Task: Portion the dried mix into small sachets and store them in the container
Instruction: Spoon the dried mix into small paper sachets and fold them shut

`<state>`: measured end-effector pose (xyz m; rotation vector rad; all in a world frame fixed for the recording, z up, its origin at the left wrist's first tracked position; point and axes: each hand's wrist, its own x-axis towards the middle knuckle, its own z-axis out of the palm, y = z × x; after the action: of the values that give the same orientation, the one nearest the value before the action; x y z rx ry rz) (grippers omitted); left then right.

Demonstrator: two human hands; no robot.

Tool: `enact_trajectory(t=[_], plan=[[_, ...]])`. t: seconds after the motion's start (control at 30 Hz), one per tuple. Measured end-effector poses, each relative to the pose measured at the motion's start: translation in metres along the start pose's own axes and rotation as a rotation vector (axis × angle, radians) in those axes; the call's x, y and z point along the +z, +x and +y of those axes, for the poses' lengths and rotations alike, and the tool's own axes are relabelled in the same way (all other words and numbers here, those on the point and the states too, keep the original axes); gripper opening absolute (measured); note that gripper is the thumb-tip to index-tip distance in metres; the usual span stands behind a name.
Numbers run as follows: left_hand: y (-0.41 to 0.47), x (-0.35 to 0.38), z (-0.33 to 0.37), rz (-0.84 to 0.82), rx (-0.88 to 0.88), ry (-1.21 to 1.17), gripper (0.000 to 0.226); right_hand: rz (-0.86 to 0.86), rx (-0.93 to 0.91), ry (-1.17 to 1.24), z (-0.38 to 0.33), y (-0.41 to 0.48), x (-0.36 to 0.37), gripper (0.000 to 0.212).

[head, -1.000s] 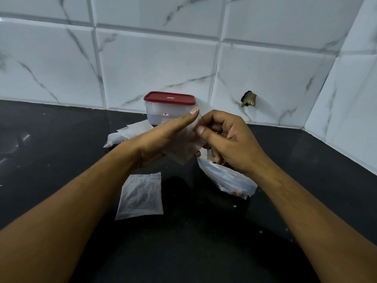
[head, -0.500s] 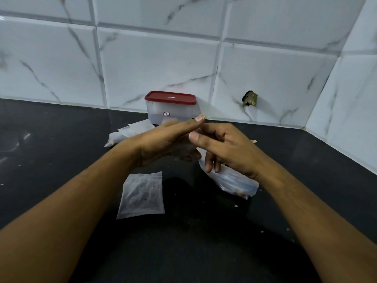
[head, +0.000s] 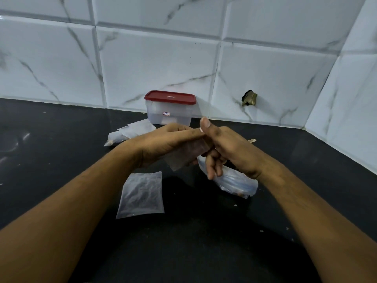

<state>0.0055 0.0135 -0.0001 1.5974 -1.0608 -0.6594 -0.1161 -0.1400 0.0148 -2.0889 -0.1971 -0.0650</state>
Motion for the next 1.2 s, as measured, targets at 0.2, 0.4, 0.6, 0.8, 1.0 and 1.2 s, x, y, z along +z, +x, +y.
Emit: enact_trajectory(t=[0.2,0.4,0.6,0.8,1.0,1.2], plan=[[0.002,-0.002,-0.003,-0.019,0.0,-0.009,0.078,-0.039,0.015,0.025,0.006,0.004,-0.002,0.088],[0.0,-0.003,0.0,-0.043,-0.035,0.049,0.069,-0.079,0.005,0.038,0.006,0.004,-0.002,0.075],[0.003,-0.002,-0.003,-0.056,-0.036,0.023,0.074,-0.128,0.008,0.027,0.012,0.004,-0.005,0.081],[0.002,-0.002,-0.004,-0.091,-0.062,-0.046,0.064,-0.131,-0.005,0.024,0.012,0.005,-0.004,0.08],[0.0,-0.004,0.0,-0.057,-0.088,0.034,0.064,-0.052,0.039,0.014,0.007,0.003,-0.006,0.088],[0.003,-0.009,-0.004,0.046,-0.014,0.038,0.057,0.132,0.014,0.047,0.01,0.005,-0.017,0.095]])
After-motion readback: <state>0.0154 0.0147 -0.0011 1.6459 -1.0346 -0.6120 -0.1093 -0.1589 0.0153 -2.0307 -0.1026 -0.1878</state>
